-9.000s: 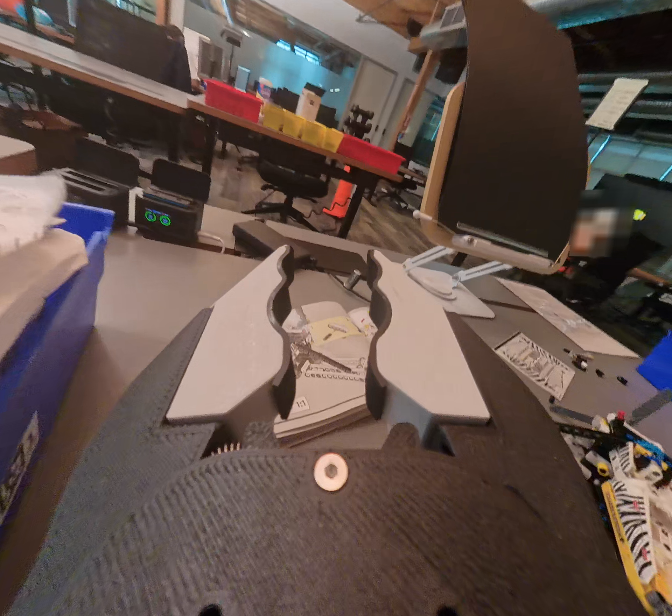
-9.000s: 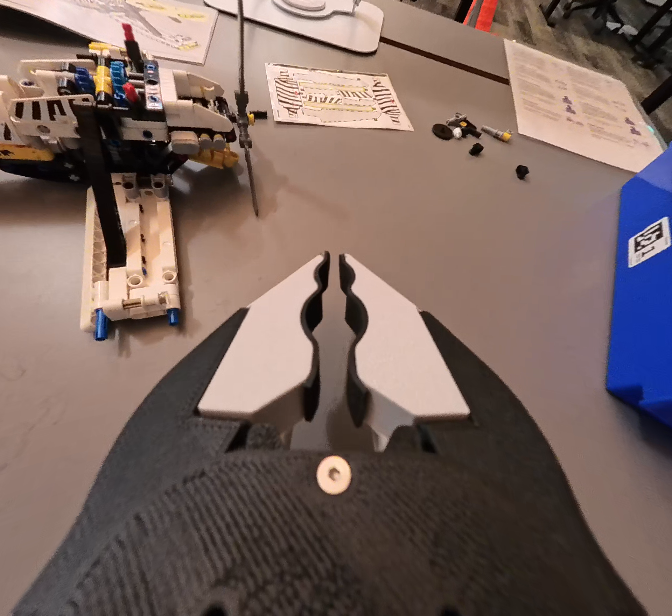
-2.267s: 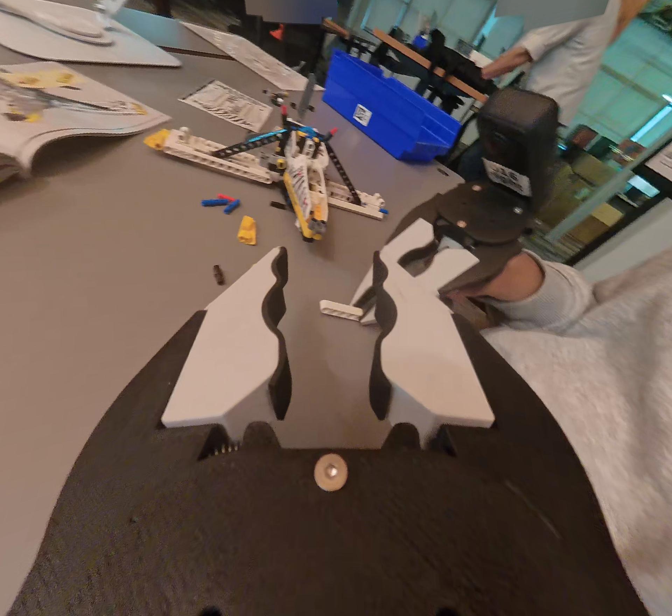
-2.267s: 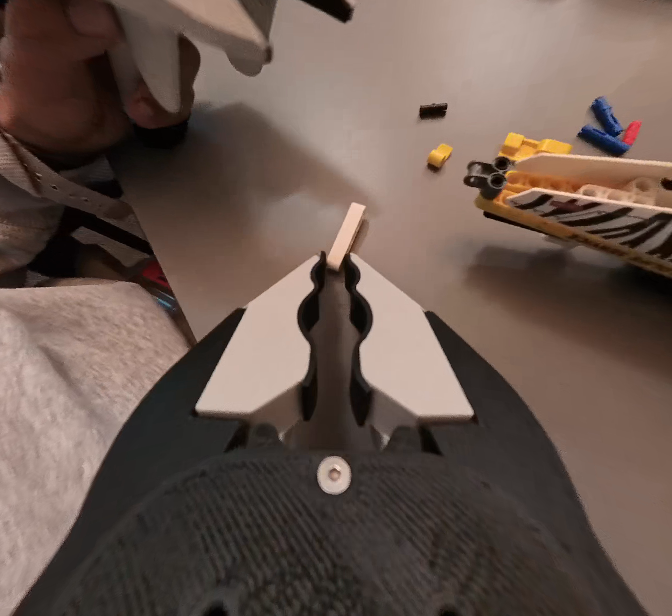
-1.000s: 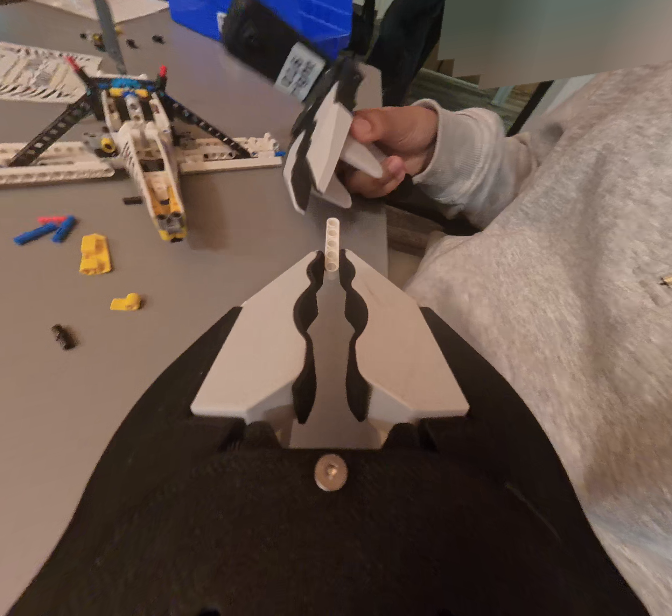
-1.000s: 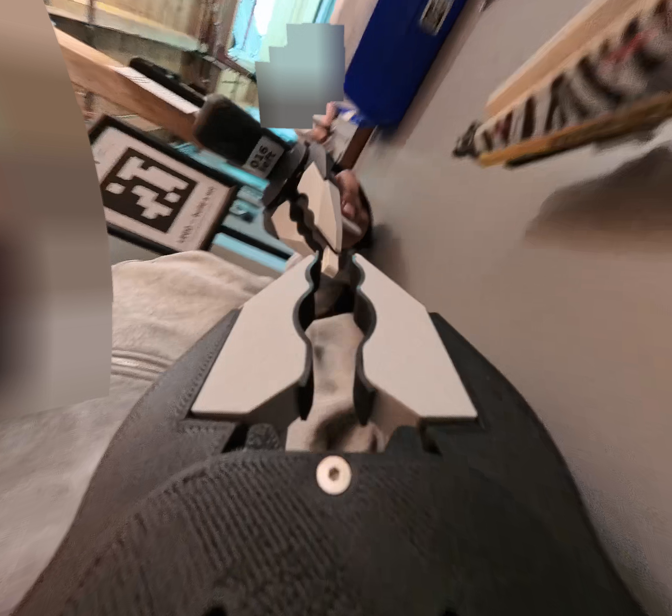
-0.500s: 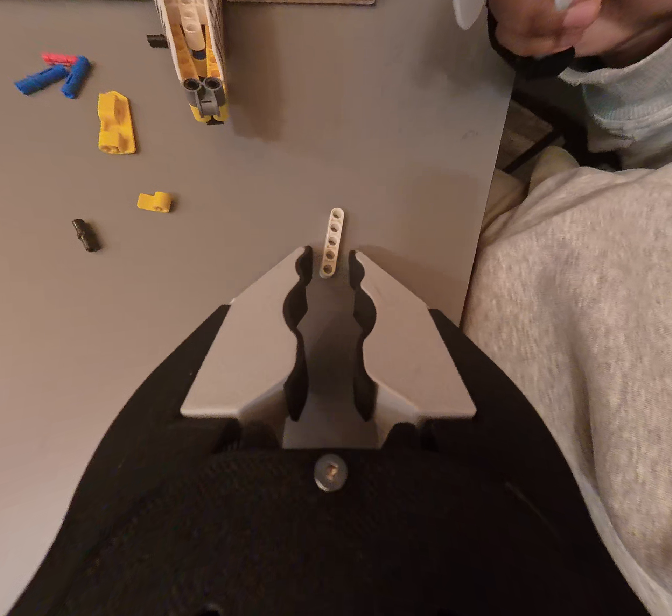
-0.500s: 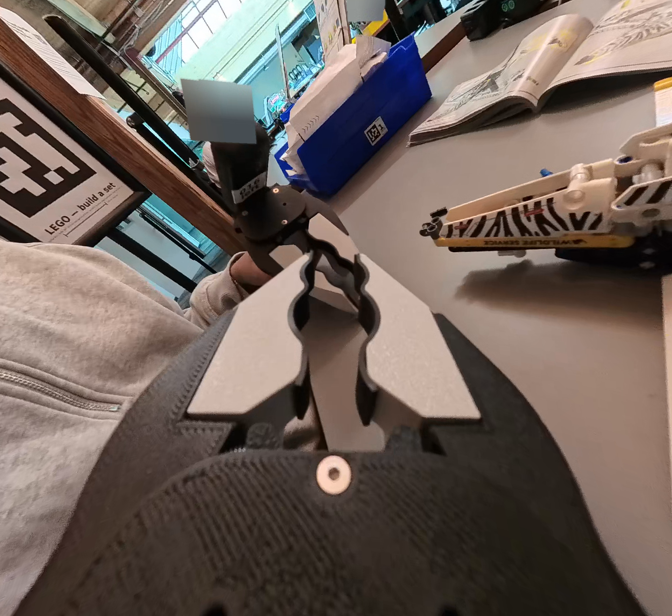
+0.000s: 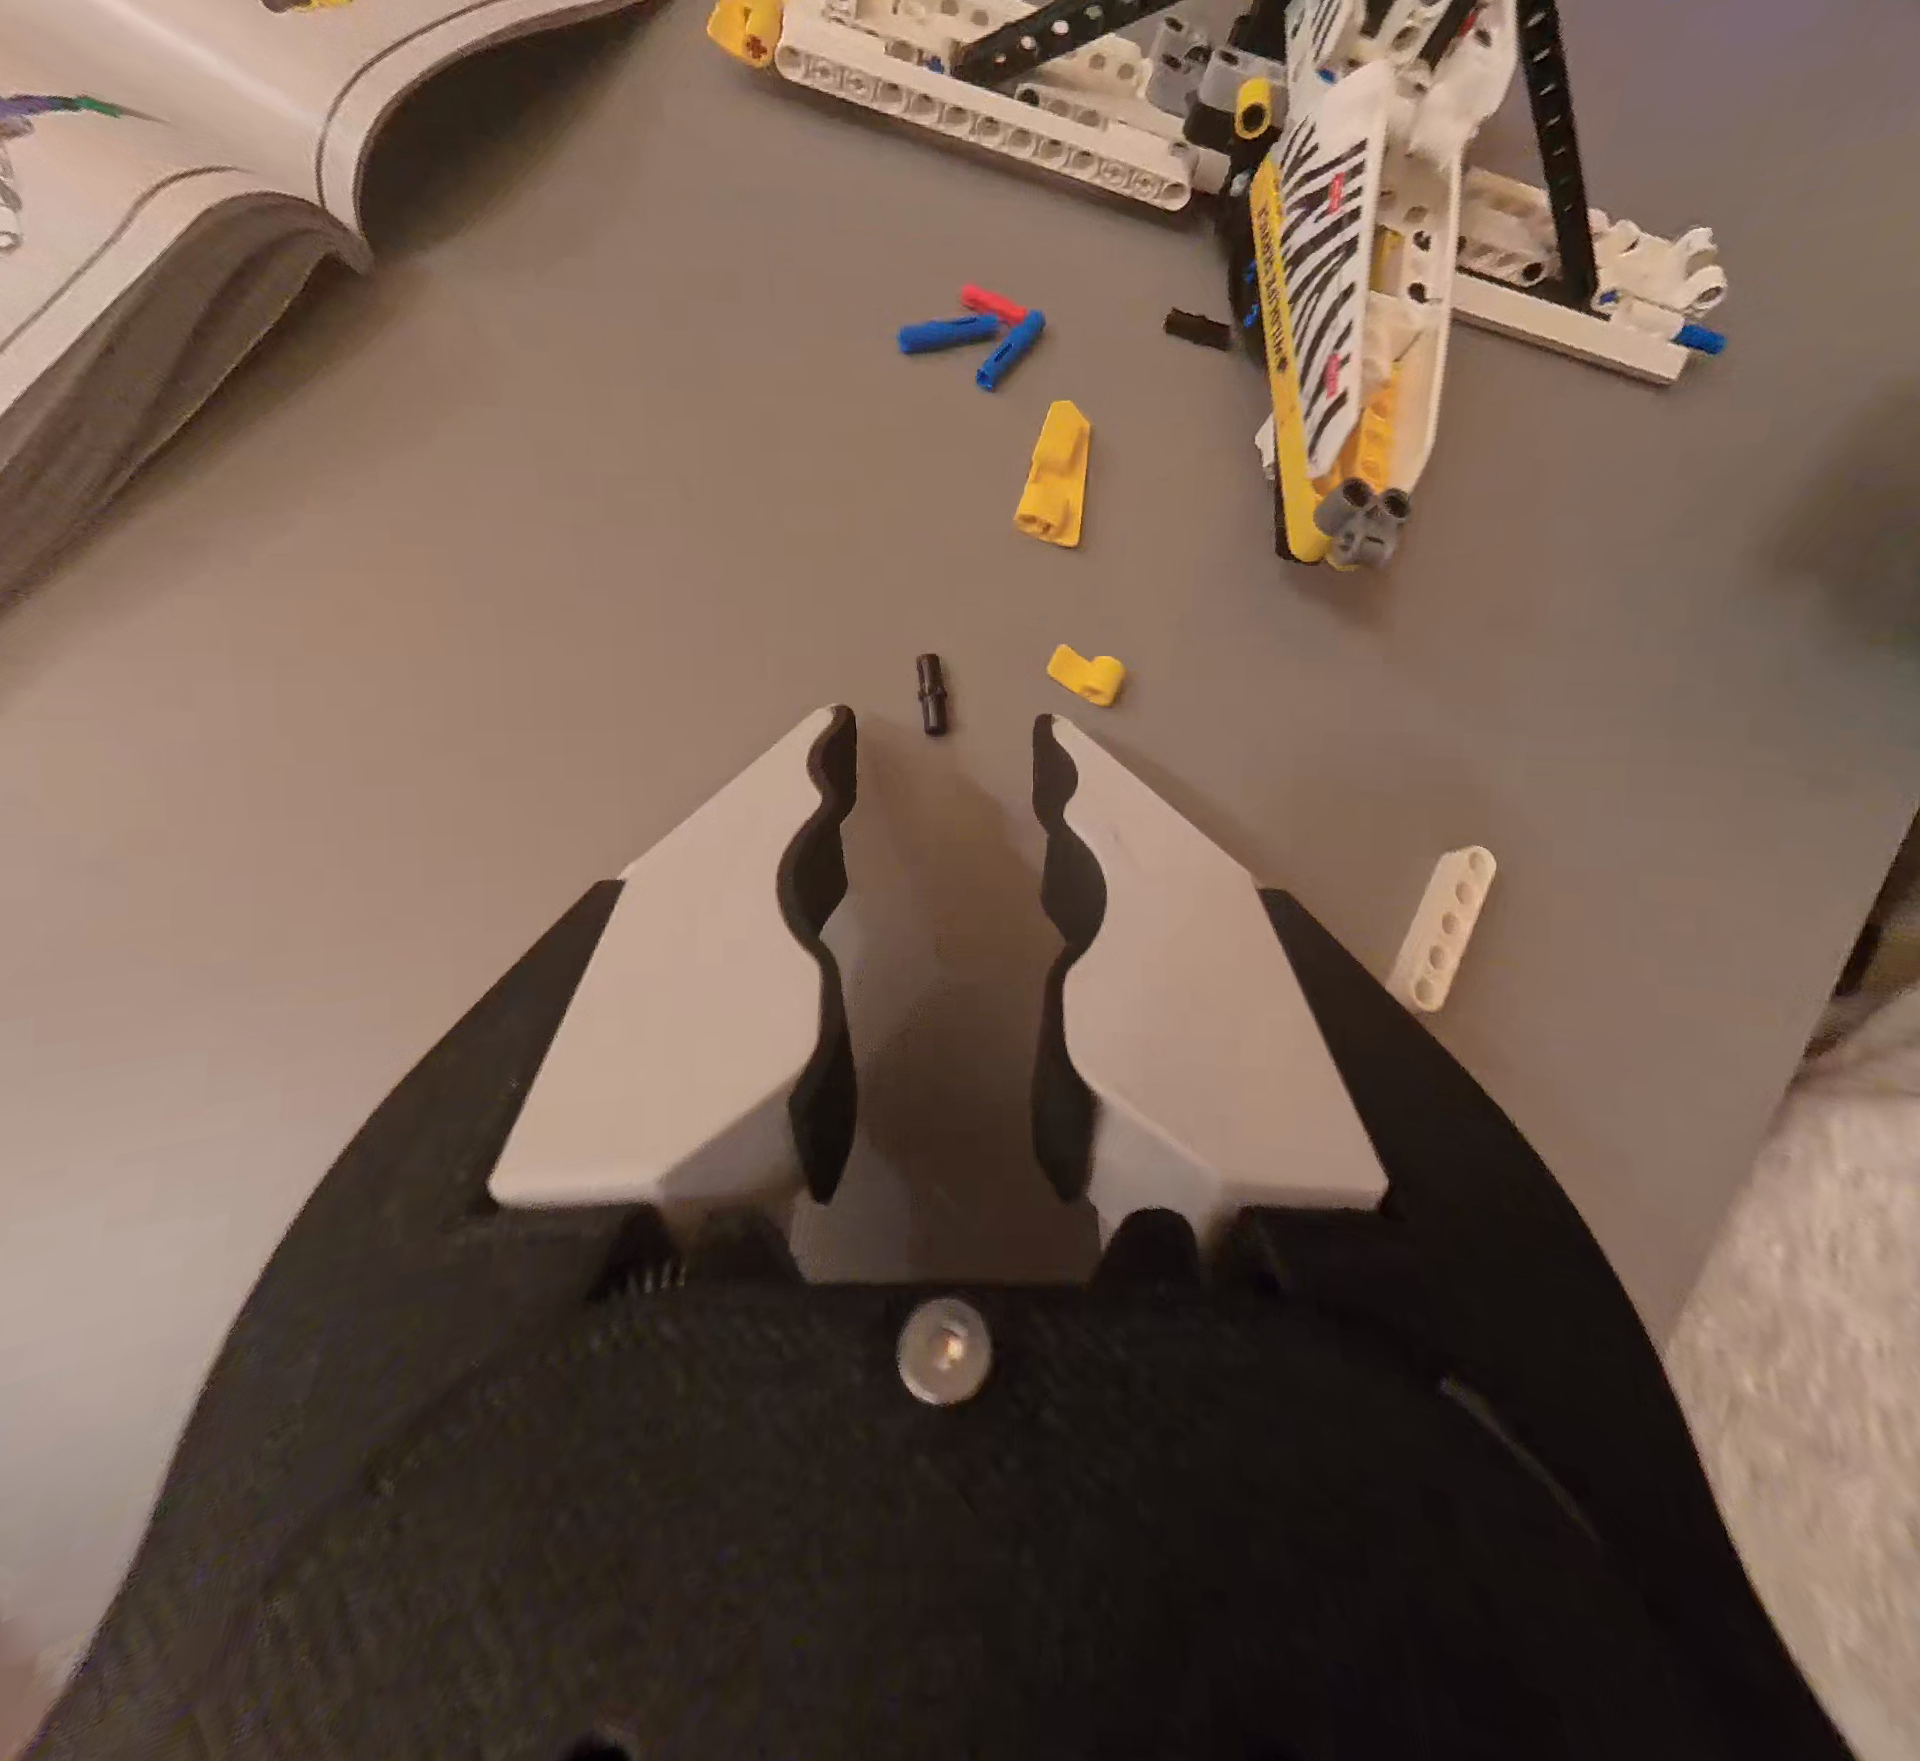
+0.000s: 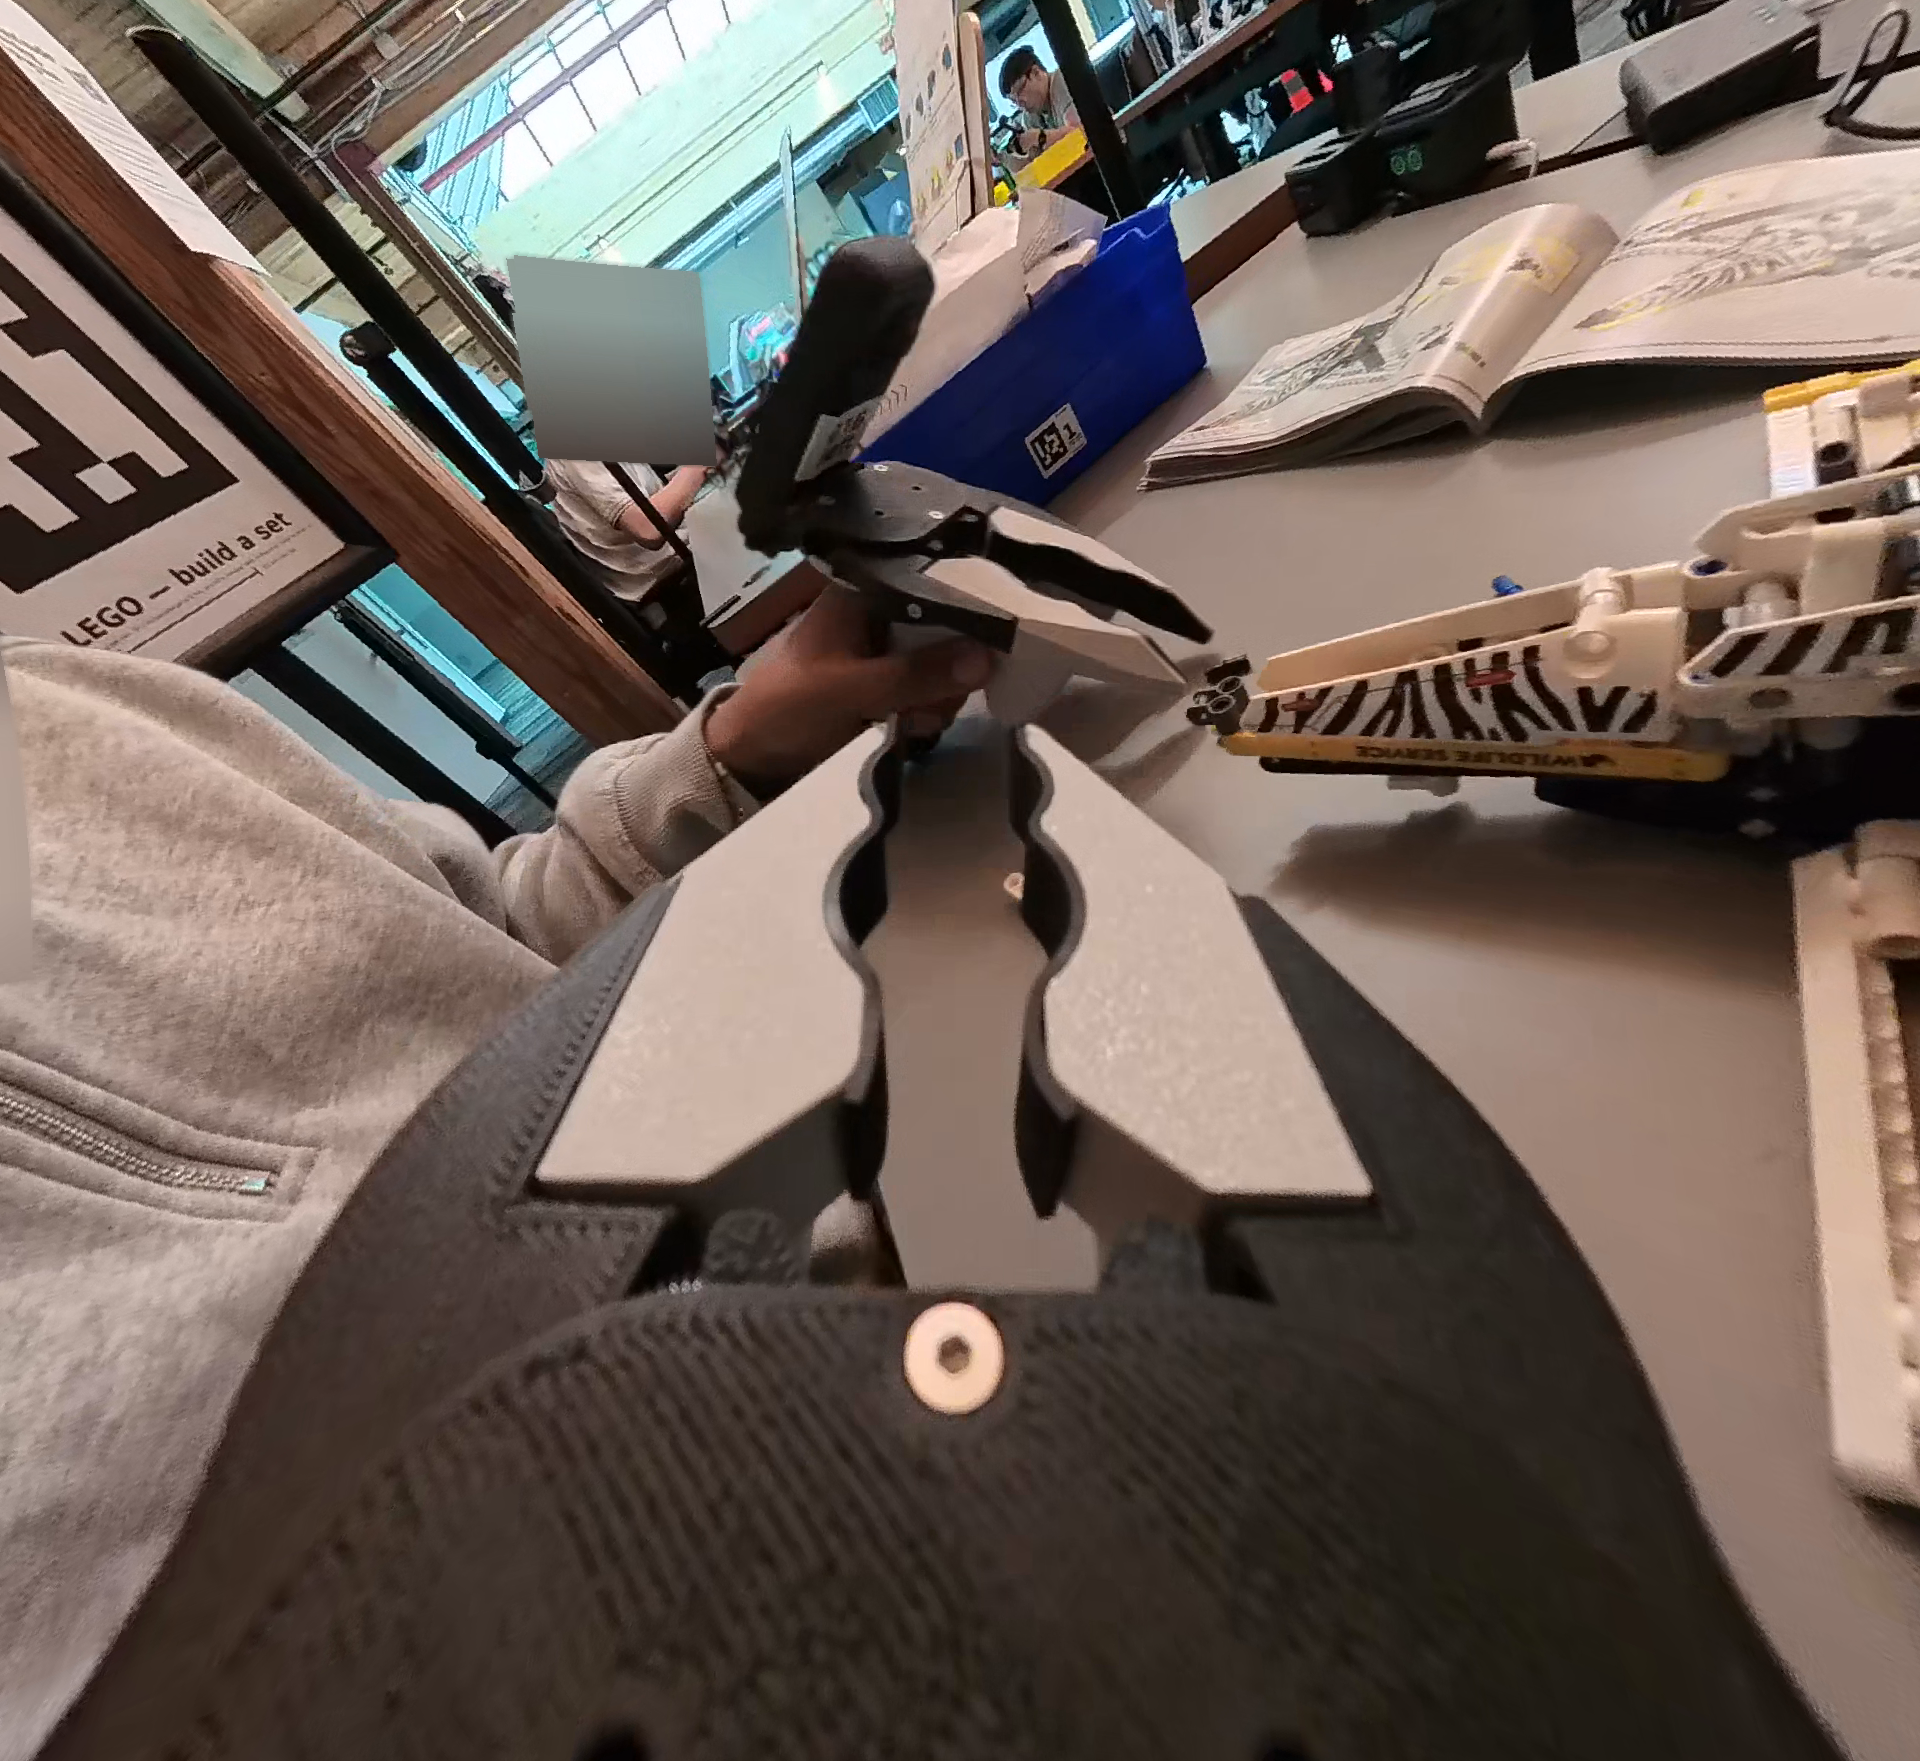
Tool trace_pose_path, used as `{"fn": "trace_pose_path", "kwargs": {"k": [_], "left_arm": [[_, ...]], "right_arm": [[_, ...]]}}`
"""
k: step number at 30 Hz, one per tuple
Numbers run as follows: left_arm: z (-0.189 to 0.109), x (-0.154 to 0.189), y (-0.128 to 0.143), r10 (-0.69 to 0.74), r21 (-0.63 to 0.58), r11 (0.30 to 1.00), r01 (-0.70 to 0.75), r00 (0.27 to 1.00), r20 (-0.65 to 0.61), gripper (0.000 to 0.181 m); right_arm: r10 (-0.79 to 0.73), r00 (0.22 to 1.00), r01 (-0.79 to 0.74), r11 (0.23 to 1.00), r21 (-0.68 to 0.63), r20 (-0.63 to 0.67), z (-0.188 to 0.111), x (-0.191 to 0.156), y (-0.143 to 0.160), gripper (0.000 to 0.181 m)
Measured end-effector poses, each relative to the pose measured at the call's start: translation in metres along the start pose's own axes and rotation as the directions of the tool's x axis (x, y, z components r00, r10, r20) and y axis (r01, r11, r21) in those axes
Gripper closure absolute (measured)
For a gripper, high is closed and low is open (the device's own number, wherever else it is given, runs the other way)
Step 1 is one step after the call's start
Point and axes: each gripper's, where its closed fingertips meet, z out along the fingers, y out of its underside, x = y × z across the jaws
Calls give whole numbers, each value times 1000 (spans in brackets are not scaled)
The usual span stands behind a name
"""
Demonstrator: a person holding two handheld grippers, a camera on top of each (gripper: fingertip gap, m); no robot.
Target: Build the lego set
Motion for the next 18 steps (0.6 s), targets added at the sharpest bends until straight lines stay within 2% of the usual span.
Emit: {"fn": "trace_pose_path", "kwargs": {"k": [2,4,10,12,14,15,16,17,18], "left_arm": [[7,-1,3,6,-36,999,-5,1000,13,155],[8,-3,4,37,-47,998,-34,998,46,175],[1,2,0,65,1,998,-65,997,48,179],[-7,11,-8,39,75,996,-39,999,-4,178],[-20,31,-23,-35,195,979,65,987,-157,178],[-29,43,-32,-102,253,952,174,956,-275,179],[-41,55,-43,-183,284,903,322,887,-425,179],[-53,64,-53,-273,269,826,496,768,-579,179],[-67,70,-63,-318,223,730,646,611,-725,179]], "right_arm": [[-4,1000,4,1000,-2,-2,0,0,1,163],[-5,1000,5,1000,-4,-6,0,1,1,163],[-9,1000,9,1000,-2,-15,1,5,1,163],[-37,999,36,999,-21,-40,6,7,5,163],[-120,987,117,992,-36,-102,12,11,7,164],[-186,973,183,982,-34,-138,16,11,6,164],[-269,948,268,963,-30,-172,21,8,5,162],[-365,906,367,930,-30,-215,27,5,2,158],[-467,844,474,880,-42,-264,32,2,-1,156]]}}
